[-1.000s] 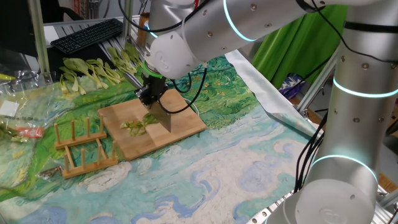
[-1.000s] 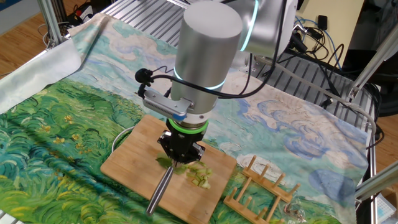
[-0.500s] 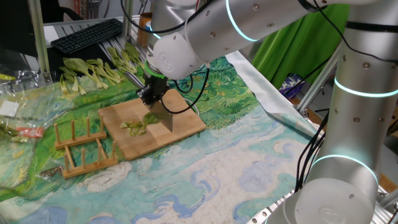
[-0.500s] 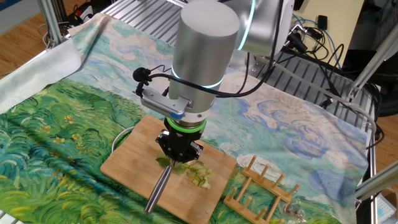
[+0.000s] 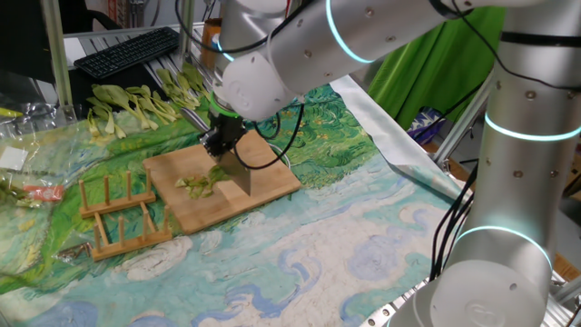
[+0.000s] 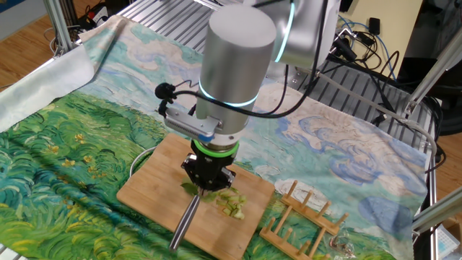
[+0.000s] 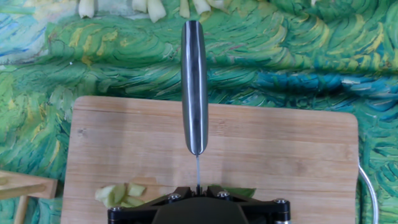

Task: Chop the pakchoi

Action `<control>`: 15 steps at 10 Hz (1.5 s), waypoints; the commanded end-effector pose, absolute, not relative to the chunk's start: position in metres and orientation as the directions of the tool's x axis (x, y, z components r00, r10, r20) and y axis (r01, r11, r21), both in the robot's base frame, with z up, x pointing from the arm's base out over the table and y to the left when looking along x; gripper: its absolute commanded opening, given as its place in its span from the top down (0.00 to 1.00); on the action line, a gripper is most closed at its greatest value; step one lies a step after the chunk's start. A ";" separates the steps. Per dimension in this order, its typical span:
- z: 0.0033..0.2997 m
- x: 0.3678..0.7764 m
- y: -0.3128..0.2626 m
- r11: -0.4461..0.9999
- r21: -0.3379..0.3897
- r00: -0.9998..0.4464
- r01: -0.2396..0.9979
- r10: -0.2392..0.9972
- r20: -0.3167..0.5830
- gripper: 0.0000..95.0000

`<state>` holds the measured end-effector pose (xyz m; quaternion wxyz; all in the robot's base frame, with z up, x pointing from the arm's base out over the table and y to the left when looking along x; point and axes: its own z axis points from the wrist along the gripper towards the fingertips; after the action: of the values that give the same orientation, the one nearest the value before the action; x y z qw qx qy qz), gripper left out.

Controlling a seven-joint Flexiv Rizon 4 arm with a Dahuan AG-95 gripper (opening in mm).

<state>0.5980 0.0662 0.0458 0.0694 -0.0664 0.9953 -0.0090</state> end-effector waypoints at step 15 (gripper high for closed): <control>0.035 0.597 0.065 0.992 -0.035 -0.978 -0.117 -0.122 -0.167 1.00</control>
<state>0.5959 0.0650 0.0350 0.1024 -0.0566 0.9929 -0.0194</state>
